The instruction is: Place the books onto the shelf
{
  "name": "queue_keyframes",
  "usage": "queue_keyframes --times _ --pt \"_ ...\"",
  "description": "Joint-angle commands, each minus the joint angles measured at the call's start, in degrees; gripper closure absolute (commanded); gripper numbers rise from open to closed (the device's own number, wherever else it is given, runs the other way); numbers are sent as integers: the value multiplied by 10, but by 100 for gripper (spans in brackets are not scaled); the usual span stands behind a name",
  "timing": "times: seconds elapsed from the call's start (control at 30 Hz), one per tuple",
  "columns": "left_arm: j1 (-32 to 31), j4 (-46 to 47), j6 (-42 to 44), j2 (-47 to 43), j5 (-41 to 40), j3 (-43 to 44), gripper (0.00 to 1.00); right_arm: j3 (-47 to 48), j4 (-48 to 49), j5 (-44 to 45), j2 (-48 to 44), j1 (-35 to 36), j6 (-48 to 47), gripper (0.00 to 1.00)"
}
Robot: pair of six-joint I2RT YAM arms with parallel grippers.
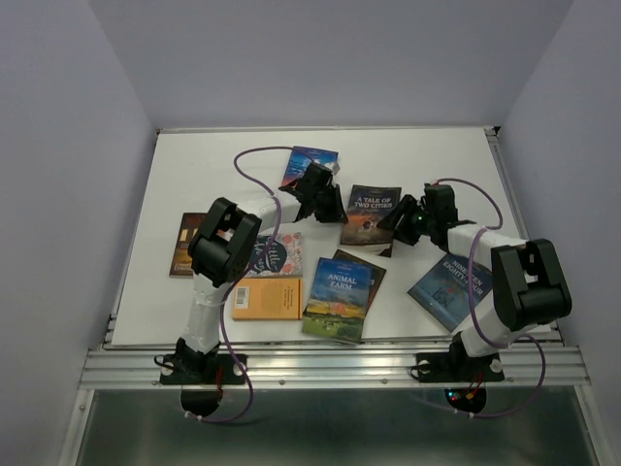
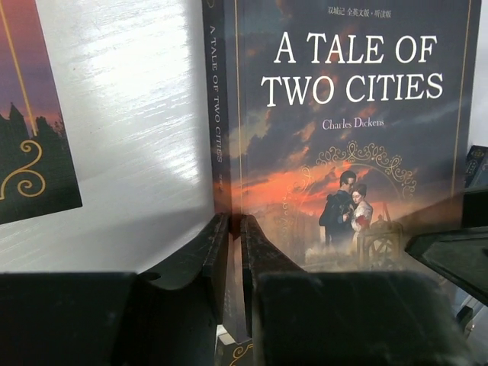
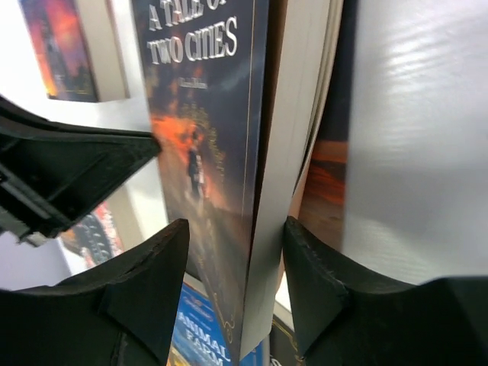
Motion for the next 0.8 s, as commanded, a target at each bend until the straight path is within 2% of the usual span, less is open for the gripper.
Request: queue_keyframes --times 0.0,0.17,0.3,0.4,0.43,0.47,0.57,0.6,0.77 --pt "-24 -13 -8 16 40 4 94 20 -52 27 -29 18 -13 48" --pt "-22 -17 -11 16 34 4 94 13 -78 44 -45 18 -22 68" --pt "-12 -21 -7 12 31 1 85 15 -77 43 -56 18 -37 81" --pt "3 -10 -3 -1 59 -13 80 16 -64 43 -74 18 -58 99" --pt "6 7 2 -8 70 -17 75 17 -62 41 -79 18 -65 99" --pt "7 15 5 -23 77 -23 55 18 -59 37 -84 18 -69 99" --pt "9 46 10 -51 113 -37 17 22 -22 15 -101 18 -69 99" --pt "12 55 10 -57 133 -43 1 25 -12 12 -110 18 -65 99" --pt "30 123 -18 -73 195 -67 1 35 15 10 -135 18 -40 99"
